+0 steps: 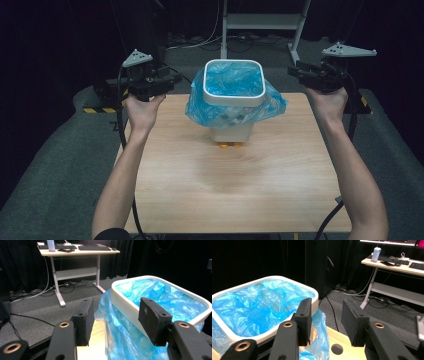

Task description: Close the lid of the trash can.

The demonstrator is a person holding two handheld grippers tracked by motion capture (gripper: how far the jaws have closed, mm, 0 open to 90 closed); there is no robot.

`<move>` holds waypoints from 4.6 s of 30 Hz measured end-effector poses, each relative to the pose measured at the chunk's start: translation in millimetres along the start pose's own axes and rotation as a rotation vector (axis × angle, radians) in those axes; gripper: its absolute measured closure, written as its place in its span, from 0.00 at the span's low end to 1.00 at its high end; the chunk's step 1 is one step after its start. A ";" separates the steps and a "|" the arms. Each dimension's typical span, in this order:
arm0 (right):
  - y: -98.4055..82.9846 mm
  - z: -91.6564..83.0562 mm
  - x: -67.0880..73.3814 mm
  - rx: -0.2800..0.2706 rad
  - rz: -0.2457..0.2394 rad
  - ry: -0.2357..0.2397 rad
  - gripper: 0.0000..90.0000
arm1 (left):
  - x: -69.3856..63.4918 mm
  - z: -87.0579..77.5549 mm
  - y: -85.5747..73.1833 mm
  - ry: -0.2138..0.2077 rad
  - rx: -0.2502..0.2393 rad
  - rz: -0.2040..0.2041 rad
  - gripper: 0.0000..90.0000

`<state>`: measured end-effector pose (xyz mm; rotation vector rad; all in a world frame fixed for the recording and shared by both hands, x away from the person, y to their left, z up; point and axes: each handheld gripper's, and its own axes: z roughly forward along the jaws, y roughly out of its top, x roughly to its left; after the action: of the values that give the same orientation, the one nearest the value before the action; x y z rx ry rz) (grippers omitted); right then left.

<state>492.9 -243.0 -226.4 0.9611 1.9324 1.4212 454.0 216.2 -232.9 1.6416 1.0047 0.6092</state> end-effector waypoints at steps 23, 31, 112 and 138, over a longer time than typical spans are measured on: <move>-5.8 -28.4 3.3 -0.022 -0.005 -0.024 0.67 | 21.2 -36.7 -19.8 0.036 -0.012 -0.019 0.49; -8.4 -36.0 5.1 -0.031 -0.007 -0.014 0.67 | 22.7 -44.5 -23.6 0.031 -0.022 -0.015 0.49; -122.5 -55.4 3.8 -0.023 0.110 0.028 0.67 | 29.4 -42.9 -104.6 0.057 0.085 -0.063 0.48; -151.5 -38.7 2.5 0.039 0.134 0.008 0.66 | 35.9 -24.7 -139.1 0.035 0.143 -0.131 0.47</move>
<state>427.7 -290.8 -360.3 1.1232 1.9400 1.4676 409.9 270.4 -360.8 1.6786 1.1946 0.4893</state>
